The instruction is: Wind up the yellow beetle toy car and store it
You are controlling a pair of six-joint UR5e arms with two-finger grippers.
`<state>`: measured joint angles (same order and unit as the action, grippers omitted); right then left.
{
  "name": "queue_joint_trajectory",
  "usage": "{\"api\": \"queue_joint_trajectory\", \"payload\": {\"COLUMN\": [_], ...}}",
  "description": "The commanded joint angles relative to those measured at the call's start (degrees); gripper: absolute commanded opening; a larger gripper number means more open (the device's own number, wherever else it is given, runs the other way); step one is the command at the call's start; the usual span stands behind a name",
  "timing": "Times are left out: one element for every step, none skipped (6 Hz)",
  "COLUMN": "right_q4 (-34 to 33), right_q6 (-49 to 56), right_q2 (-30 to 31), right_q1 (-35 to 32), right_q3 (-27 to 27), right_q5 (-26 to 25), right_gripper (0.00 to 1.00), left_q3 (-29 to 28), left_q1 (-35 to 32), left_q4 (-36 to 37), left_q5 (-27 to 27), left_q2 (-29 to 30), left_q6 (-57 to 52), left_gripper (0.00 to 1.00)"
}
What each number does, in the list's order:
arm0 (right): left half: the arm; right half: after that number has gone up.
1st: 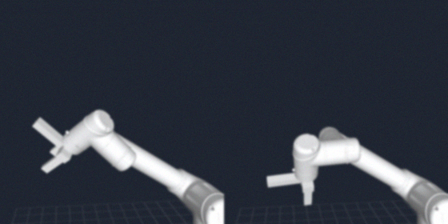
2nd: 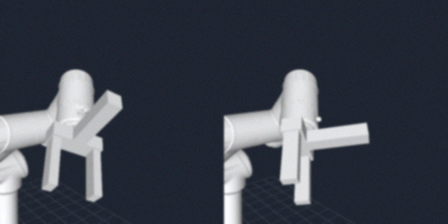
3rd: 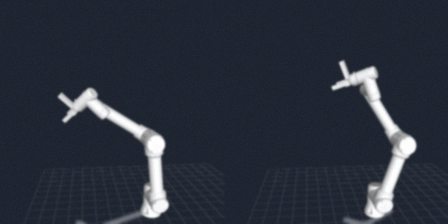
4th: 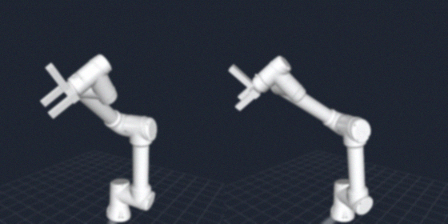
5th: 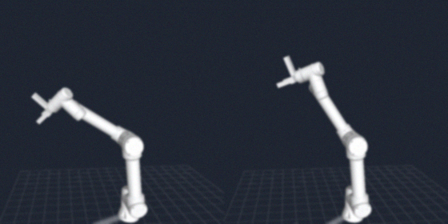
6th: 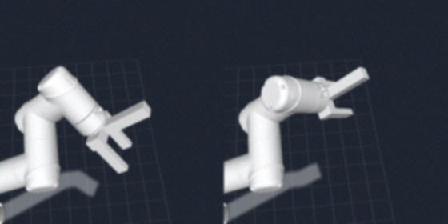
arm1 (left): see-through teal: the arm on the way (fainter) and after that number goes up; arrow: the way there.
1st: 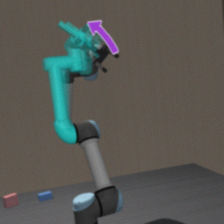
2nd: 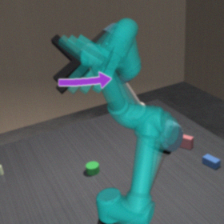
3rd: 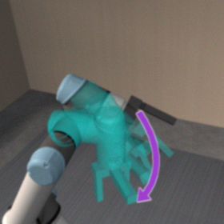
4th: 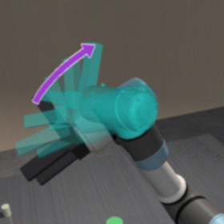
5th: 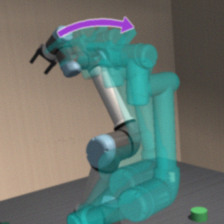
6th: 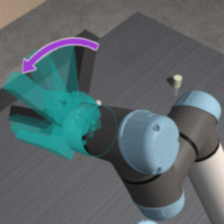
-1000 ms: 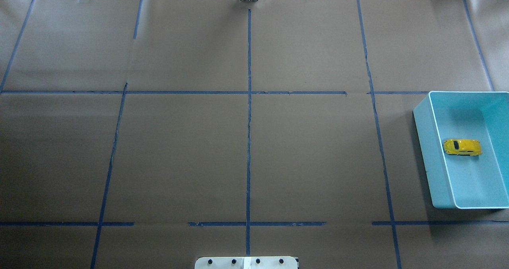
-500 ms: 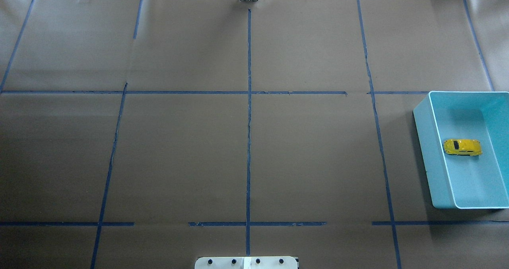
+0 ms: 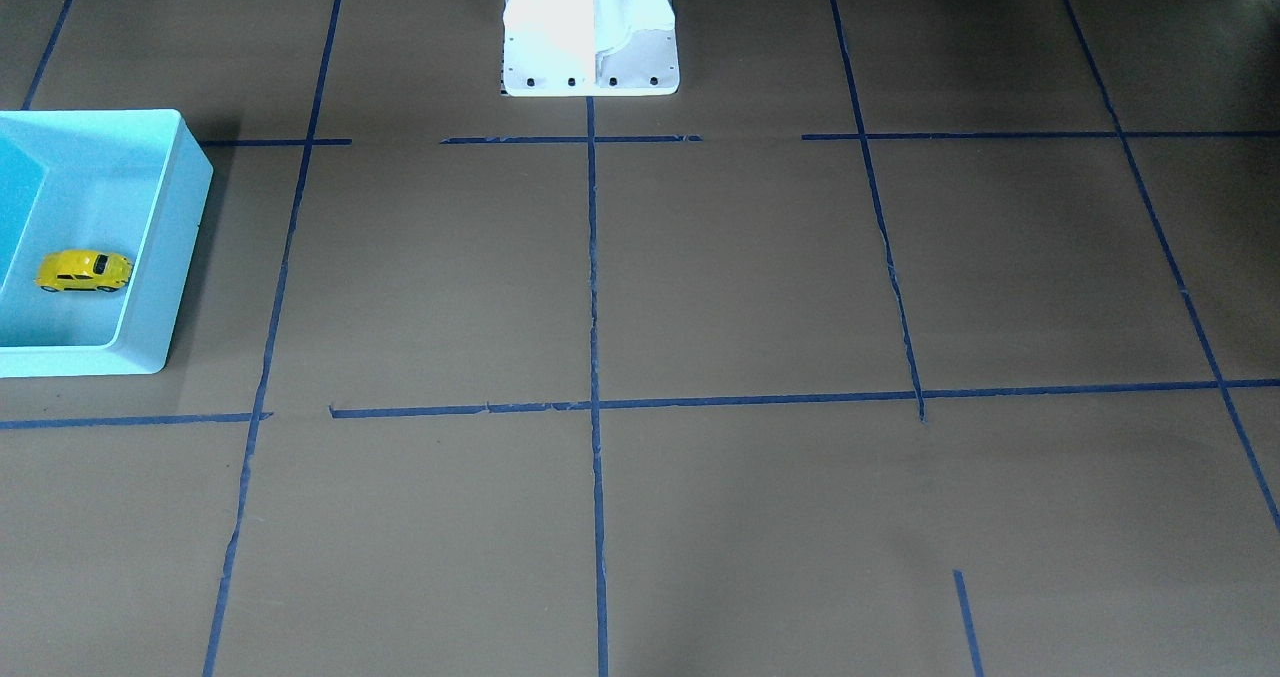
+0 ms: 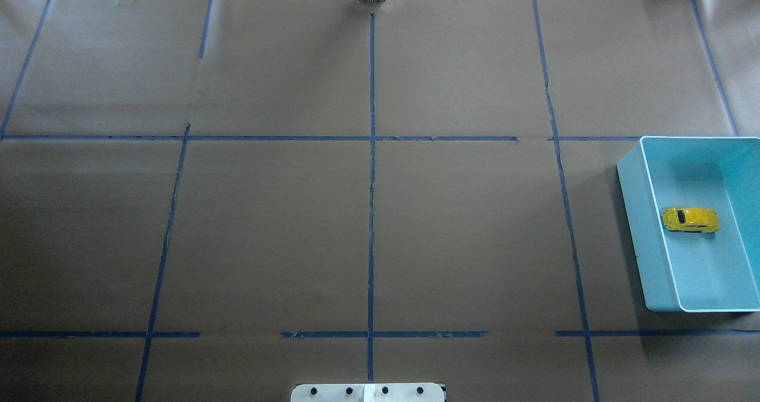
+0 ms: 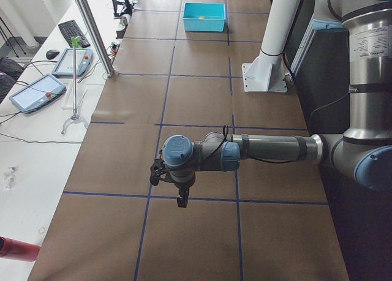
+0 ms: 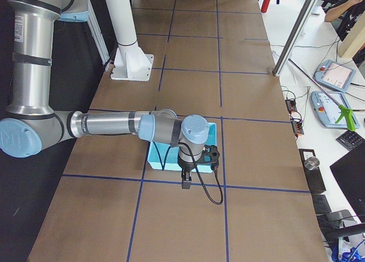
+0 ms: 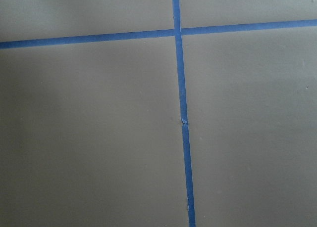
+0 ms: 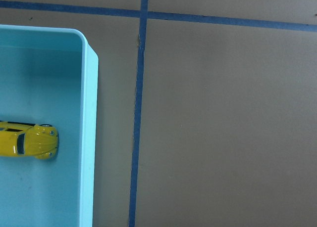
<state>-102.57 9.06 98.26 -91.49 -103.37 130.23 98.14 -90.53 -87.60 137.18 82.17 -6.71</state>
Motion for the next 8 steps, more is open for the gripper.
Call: {"api": "queue_joint_trajectory", "payload": {"right_q4": [0.00,0.00,0.00,0.00,0.00,0.00,0.17,0.26], "right_q6": [0.08,-0.01,0.08,0.51,0.69,0.61,0.78,0.87], "right_q2": [0.00,0.00,0.00,0.09,0.09,0.09,0.09,0.00], "right_q1": [0.00,0.00,0.00,0.00,0.00,0.00,0.00,0.00], "right_q3": [-0.07,-0.16,-0.08,-0.34,-0.34,-0.51,-1.30,-2.35], "right_q5": [0.02,0.02,0.02,0.02,0.02,0.20,0.20,0.37], "right_gripper": [1.00,1.00,1.00,1.00,1.00,1.00,1.00,1.00], "left_q3": [-0.06,-0.06,-0.06,-0.06,-0.06,-0.58,-0.58,-0.58], "left_q1": [0.00,0.00,0.00,0.00,0.09,0.09,0.09,0.09], "left_q4": [-0.03,-0.03,-0.03,-0.03,-0.29,-0.38,-0.46,-0.55], "left_q5": [0.02,0.02,0.02,0.02,-0.15,-0.24,-0.33,-0.24], "left_q2": [0.01,-0.08,-0.08,0.09,0.18,0.27,0.27,0.27], "left_q6": [-0.06,-0.06,-0.15,-0.15,-0.15,-0.32,-0.50,-0.50], "left_gripper": [1.00,1.00,1.00,1.00,1.00,1.00,1.00,1.00]}}
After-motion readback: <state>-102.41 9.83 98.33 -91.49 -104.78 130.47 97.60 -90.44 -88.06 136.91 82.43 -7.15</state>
